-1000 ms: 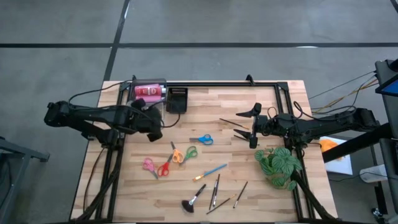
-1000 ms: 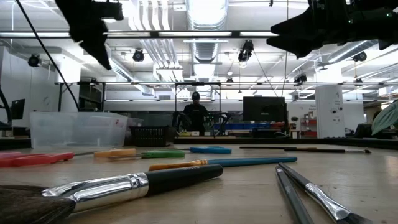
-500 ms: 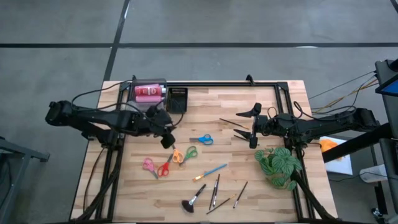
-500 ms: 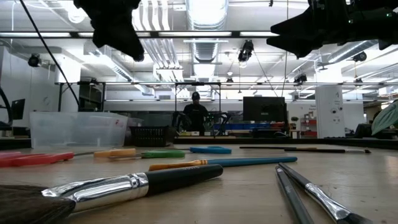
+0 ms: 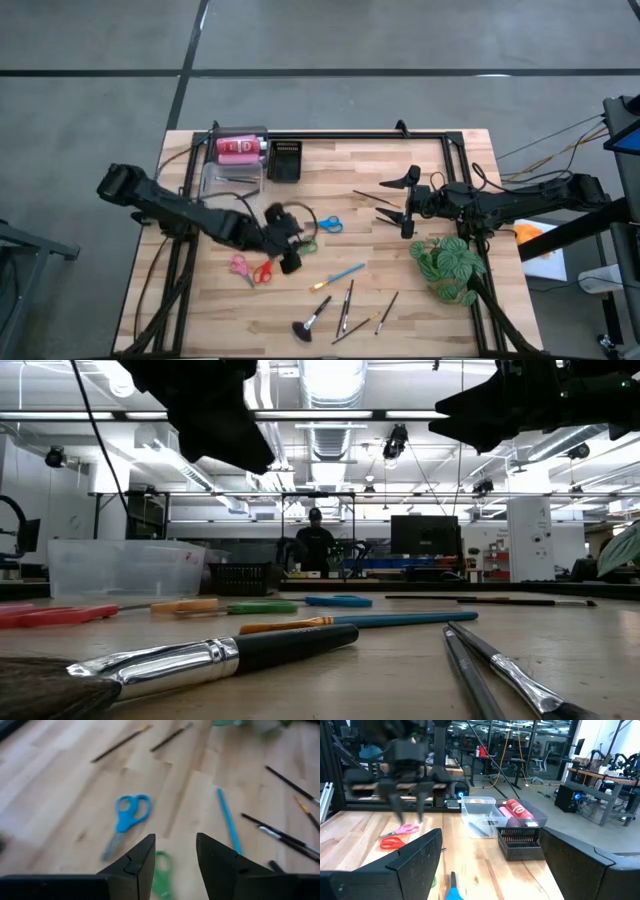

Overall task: Pick & Place Paint Supplies
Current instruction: Put the blue paint brush into the transparent bin

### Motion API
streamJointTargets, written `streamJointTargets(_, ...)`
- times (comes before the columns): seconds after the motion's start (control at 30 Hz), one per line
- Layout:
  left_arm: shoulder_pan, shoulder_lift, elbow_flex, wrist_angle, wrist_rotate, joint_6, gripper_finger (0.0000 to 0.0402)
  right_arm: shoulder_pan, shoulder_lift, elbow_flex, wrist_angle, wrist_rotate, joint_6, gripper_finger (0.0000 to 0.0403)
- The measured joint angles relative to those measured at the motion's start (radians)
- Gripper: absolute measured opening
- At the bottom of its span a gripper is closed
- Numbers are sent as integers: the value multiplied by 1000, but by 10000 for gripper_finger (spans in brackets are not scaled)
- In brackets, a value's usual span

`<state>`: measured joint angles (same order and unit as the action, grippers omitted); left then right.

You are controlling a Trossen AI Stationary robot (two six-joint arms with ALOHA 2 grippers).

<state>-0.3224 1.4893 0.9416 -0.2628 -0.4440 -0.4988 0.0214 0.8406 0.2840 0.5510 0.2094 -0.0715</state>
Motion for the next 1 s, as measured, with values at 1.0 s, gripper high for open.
streamJointTargets(1.0,-118,571,379,140,-4,-37,145,0,1,0,-23,0,0,331)
